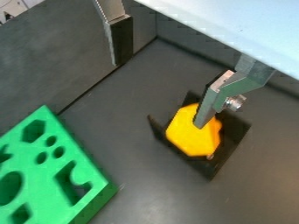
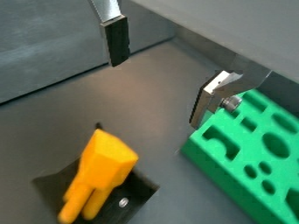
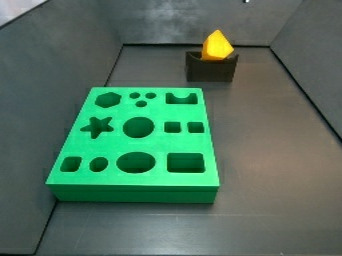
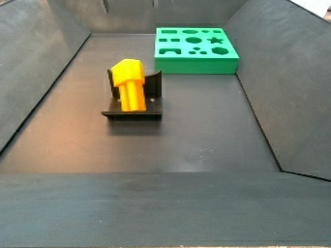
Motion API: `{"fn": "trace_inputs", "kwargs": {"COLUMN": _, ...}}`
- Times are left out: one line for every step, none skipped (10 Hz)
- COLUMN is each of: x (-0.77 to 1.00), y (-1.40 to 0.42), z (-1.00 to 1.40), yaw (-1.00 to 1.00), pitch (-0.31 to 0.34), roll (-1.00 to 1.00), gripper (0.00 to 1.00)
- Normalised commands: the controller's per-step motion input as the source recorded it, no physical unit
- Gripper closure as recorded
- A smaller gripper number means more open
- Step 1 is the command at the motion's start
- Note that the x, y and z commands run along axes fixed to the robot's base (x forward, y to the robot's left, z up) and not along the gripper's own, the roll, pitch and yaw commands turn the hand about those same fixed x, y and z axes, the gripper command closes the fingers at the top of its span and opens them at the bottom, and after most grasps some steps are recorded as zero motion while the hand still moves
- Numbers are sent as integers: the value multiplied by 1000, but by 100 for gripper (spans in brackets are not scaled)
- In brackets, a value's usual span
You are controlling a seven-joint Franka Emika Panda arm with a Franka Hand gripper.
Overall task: Pick up the 3 prong object. Move up. Place the 3 prong object on the fixture. Regrasp the 3 prong object. Move to above the board. Insert the 3 prong object.
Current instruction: Regrasp the 3 prong object.
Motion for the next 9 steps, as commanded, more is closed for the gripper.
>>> {"fn": "trace_inputs", "kwargs": {"x": -26, "y": -20, "z": 3, "yaw": 26, "pitch": -3, "roll": 1000, "gripper": 0}}
{"fn": "trace_inputs", "kwargs": {"x": -22, "y": -19, "z": 1, "yaw": 27, "pitch": -9, "roll": 1000, "gripper": 0}}
{"fn": "trace_inputs", "kwargs": {"x": -23, "y": -18, "z": 1, "yaw": 28, "pitch": -10, "roll": 1000, "gripper": 0}}
{"fn": "trace_inputs", "kwargs": {"x": -21, "y": -19, "z": 7, "yaw": 29, "pitch": -10, "roll": 1000, "gripper": 0}}
{"fn": "trace_inputs", "kwargs": {"x": -14, "y": -17, "z": 13, "yaw": 31, "pitch": -6, "roll": 1000, "gripper": 0}}
{"fn": "trace_inputs", "kwargs": {"x": -3, "y": -21, "z": 9, "yaw": 32, "pitch": -4, "roll": 1000, "gripper": 0}}
{"fn": "trace_inputs", "kwargs": {"x": 9, "y": -19, "z": -3, "yaw": 34, "pitch": 2, "roll": 1000, "gripper": 0}}
{"fn": "trace_inputs", "kwargs": {"x": 24, "y": -21, "z": -15, "yaw": 35, "pitch": 8, "roll": 1000, "gripper": 0}}
{"fn": "trace_inputs", "kwargs": {"x": 38, "y": -25, "z": -15, "yaw": 39, "pitch": 19, "roll": 1000, "gripper": 0}}
